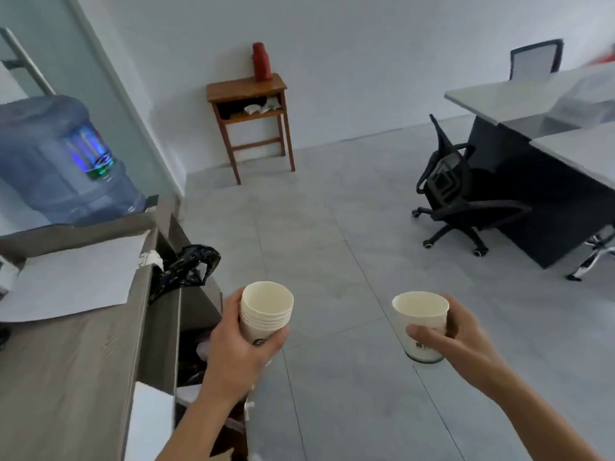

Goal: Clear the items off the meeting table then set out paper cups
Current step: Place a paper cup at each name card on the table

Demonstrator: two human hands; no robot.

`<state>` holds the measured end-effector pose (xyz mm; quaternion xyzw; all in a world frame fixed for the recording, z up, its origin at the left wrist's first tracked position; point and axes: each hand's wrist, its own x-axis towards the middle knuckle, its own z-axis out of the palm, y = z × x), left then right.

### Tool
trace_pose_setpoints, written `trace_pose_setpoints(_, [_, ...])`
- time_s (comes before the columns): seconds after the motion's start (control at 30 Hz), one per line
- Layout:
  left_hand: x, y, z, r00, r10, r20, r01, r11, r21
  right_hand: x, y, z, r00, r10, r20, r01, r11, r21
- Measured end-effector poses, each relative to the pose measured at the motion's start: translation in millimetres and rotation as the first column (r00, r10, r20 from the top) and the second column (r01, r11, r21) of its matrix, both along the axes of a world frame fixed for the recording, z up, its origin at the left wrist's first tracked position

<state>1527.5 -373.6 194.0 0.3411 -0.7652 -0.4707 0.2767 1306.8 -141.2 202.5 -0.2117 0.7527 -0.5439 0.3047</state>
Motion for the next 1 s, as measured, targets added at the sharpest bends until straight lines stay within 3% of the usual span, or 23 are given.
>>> trace_pose_setpoints(0.17, [-103.9, -2.7, 0.9, 0.993, -0.118, 0.022, 0.118, 0.993, 0.025, -90.6, 24.8, 1.5, 0.997, 0.040, -0.063, -0.028, 0.981, 0.190])
trace_pose_setpoints(0.77, [-498.5, -44.5, -12.0, 0.824, -0.554, 0.116, 0.530, 0.827, 0.189, -359.3, 71.1, 6.3, 0.945, -0.321, -0.062, 0.326, 0.912, 0.247])
trace_pose_setpoints(1.0, [-687.8, -13.0, 16.9, 0.665, -0.741, 0.095, 0.716, 0.669, 0.202, -452.3, 99.5, 21.3, 0.850, -0.526, -0.033, 0.523, 0.833, 0.179])
